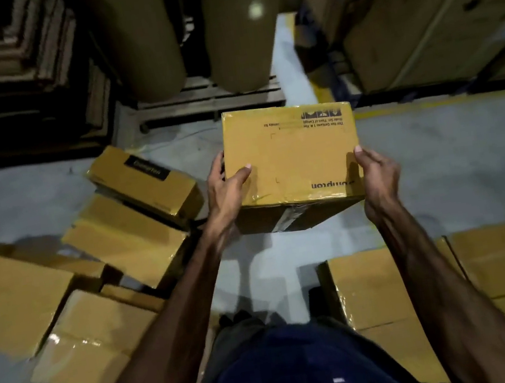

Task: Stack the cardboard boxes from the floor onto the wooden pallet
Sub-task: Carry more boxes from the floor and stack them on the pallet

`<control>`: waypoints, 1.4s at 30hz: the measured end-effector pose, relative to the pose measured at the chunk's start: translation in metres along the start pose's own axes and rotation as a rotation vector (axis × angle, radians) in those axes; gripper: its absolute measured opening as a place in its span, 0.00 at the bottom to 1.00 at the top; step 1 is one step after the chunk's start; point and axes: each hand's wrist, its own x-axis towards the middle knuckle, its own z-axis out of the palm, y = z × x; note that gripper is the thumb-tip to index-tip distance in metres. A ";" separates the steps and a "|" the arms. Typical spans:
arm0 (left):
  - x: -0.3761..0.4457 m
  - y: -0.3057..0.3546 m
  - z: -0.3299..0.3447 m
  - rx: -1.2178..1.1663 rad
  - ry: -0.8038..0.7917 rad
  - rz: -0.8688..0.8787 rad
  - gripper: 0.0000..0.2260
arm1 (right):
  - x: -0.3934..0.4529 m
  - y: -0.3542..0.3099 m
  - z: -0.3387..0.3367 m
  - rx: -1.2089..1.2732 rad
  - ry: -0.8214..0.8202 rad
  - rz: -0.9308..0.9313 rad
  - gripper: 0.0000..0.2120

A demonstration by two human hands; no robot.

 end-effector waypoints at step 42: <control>-0.421 -0.057 0.409 0.266 -1.498 0.048 0.29 | -0.393 0.133 -0.523 0.394 1.295 0.102 0.20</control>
